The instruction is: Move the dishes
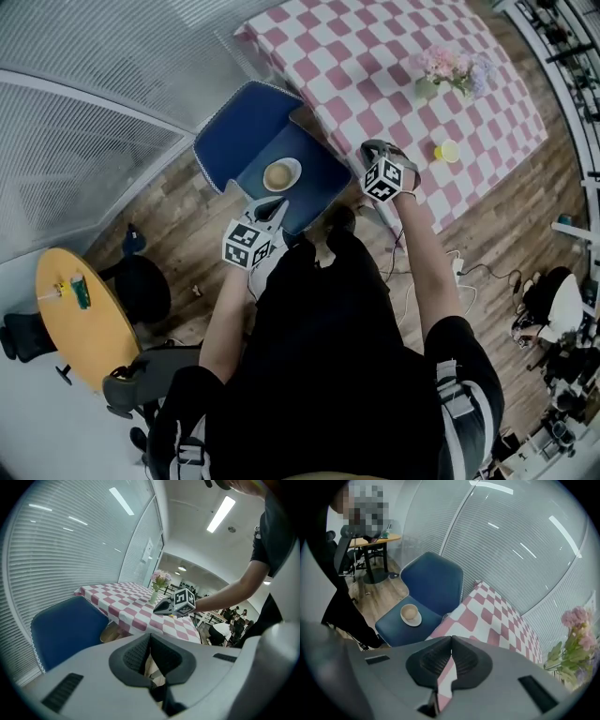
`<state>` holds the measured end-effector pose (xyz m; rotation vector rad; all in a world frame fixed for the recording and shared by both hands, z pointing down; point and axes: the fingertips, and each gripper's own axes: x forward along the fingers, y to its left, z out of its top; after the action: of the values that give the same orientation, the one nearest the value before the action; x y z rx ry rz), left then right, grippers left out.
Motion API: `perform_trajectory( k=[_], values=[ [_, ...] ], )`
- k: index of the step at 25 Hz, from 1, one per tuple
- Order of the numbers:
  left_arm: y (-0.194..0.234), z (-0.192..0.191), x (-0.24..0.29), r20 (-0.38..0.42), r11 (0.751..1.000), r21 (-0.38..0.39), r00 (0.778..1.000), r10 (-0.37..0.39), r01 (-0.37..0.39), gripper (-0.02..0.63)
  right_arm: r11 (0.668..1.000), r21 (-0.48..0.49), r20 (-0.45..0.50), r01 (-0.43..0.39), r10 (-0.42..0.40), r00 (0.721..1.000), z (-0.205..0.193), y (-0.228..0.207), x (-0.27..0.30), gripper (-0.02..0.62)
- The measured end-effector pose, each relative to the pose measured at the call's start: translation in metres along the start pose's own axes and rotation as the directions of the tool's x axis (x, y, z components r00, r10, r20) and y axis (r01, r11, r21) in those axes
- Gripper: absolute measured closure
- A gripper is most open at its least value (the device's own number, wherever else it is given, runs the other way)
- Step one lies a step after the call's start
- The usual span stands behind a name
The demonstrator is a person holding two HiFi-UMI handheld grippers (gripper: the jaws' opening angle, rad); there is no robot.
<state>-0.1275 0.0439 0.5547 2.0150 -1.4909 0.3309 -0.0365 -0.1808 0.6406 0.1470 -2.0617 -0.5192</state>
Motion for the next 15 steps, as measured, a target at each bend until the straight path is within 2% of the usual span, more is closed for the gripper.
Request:
perform_trajectory(
  k=[6, 15],
  values=[
    [0.023, -0.028, -0.03, -0.001, 0.995, -0.062, 0.997, 0.076, -0.076, 0.583, 0.994, -0.077, 0.044, -0.076, 0.079, 0.996, 0.045, 0.043, 0.031, 0.578],
    [0.048, -0.061, -0.05, 0.026, 0.976, -0.151, 0.986, 0.163, -0.158, 0.583, 0.961, -0.189, 0.049, -0.202, 0.215, 0.975, 0.075, 0.117, 0.075, 0.578]
  ],
)
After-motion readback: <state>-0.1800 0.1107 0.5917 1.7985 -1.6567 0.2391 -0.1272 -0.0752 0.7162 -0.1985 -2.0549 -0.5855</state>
